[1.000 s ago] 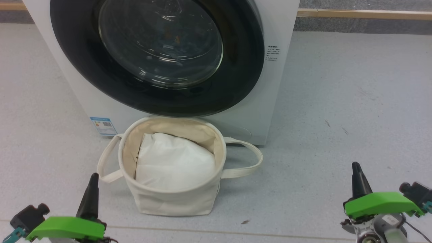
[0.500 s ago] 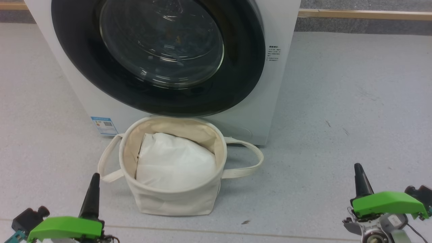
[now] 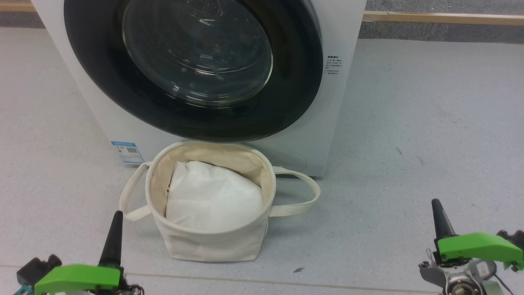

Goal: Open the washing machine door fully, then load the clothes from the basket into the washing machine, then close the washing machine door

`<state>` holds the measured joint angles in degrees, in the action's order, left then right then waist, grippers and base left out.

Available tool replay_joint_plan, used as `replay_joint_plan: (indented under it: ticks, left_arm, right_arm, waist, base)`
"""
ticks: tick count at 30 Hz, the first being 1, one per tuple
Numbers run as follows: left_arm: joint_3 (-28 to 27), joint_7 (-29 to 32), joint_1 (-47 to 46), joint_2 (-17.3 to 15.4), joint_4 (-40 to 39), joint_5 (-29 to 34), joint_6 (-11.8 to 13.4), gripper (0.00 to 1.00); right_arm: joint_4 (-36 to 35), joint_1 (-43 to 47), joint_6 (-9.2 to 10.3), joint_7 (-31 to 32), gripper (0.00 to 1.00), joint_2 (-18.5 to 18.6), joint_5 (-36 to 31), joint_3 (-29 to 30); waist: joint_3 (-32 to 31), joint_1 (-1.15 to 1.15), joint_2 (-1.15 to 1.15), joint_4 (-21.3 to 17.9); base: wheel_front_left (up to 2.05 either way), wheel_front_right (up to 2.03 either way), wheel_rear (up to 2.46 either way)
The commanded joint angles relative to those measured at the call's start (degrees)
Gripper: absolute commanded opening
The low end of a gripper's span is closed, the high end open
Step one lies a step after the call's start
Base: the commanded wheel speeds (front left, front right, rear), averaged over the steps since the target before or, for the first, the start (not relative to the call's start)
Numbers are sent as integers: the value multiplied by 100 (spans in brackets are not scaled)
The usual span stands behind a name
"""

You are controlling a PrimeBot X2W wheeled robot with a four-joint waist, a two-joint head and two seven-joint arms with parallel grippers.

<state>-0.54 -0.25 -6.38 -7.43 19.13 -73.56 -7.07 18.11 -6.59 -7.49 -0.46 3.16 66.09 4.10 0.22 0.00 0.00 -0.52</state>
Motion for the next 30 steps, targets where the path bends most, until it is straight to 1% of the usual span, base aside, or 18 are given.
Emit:
replay_joint_plan:
  ticks: [1, 30]
  left_arm:
    - [-189, 46, -133, -33, -223, -124, -29, 0]
    - [-493, 510, -22, 326, -433, -1396, -38, 0]
  right_arm:
    - [-228, -77, 0, 66, 0, 10, 168, -48]
    - [-361, 9, 0, 529, 0, -18, 1958, 166]
  waist:
    - [0, 0, 0, 2]
    - [-4, 0, 0, 39]
  base:
    - [0, 0, 0]
    - [0, 0, 0]
